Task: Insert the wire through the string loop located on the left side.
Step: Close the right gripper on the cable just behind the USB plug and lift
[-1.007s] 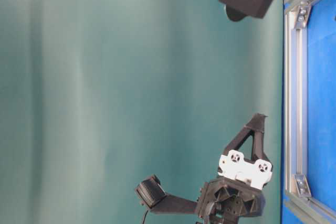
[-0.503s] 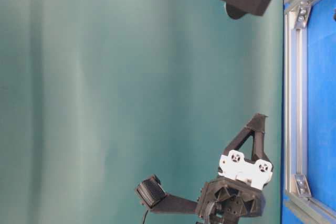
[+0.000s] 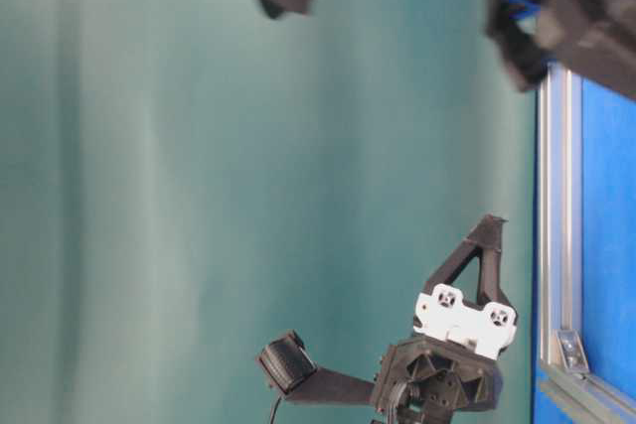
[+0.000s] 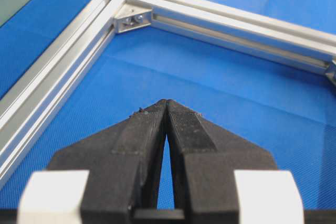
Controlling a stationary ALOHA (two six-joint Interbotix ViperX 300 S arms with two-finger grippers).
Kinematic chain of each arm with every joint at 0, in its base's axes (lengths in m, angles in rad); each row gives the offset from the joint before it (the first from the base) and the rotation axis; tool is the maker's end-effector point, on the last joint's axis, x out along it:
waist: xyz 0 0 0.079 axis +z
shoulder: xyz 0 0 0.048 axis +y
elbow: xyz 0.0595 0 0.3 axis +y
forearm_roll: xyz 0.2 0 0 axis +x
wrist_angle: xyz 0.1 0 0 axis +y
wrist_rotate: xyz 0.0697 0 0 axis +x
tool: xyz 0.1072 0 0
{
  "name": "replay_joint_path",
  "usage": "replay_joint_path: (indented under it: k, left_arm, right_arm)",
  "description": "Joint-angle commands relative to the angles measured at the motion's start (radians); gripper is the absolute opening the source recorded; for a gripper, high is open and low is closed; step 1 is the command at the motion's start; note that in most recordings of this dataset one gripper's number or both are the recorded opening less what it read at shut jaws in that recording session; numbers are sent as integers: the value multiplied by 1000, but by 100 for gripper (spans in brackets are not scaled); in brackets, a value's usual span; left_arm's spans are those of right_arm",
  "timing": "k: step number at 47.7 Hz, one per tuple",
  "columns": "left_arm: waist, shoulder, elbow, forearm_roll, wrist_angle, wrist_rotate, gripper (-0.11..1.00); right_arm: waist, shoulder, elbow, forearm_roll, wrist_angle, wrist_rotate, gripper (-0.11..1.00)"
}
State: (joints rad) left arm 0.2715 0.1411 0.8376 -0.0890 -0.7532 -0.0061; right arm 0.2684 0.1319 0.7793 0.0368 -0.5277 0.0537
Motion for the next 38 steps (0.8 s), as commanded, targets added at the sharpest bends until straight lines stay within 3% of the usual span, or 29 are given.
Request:
replay_joint_path:
  k: [1,38]
  left_arm:
    - [2,-28,-8,2,-2,-2,0]
    - [2,-28,-6,2,6,-2,0]
  right_arm:
    - [-8,-60,-15,-2,32,-8,0]
    - [-12,-69,-23,-2,66,-12,0]
